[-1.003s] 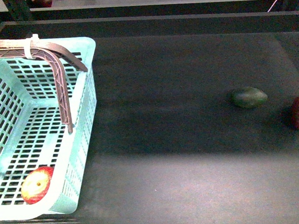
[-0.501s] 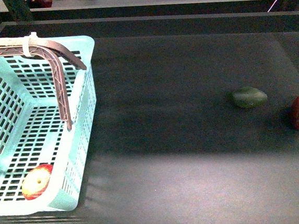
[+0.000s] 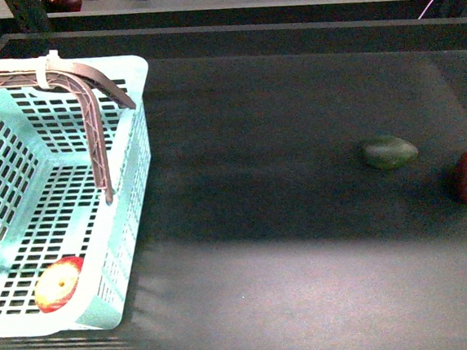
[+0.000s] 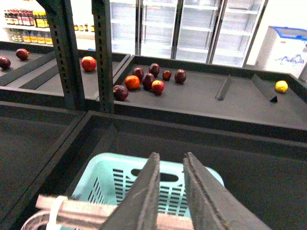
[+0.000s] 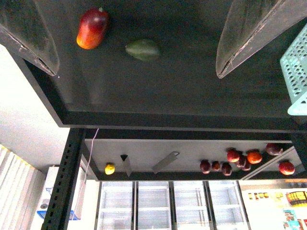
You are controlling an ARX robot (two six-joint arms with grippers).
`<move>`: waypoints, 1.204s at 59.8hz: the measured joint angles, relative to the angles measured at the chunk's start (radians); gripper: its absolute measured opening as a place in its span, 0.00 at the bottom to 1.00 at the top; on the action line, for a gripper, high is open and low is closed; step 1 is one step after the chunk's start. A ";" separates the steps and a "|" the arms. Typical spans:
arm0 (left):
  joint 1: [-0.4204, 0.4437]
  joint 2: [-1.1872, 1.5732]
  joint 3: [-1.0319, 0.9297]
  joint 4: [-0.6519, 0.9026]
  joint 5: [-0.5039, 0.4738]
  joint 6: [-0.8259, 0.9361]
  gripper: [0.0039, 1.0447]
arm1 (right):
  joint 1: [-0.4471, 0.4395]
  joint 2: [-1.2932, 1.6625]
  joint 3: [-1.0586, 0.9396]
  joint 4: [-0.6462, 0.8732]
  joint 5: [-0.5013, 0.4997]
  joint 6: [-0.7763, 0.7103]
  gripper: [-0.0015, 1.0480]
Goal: Pick apple with right arm and hold basket with left
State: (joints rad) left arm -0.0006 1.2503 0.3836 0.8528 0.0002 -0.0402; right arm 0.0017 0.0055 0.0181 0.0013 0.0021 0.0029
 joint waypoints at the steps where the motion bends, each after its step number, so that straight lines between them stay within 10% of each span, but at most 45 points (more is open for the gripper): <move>1: 0.000 -0.011 -0.014 0.002 0.000 0.003 0.03 | 0.000 0.000 0.000 0.000 0.000 0.000 0.92; 72: 0.000 -0.779 -0.368 -0.386 0.000 0.029 0.03 | 0.000 0.000 0.000 0.000 0.000 0.000 0.92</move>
State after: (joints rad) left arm -0.0006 0.4709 0.0154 0.4671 -0.0002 -0.0116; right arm 0.0017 0.0055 0.0181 0.0013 0.0021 0.0029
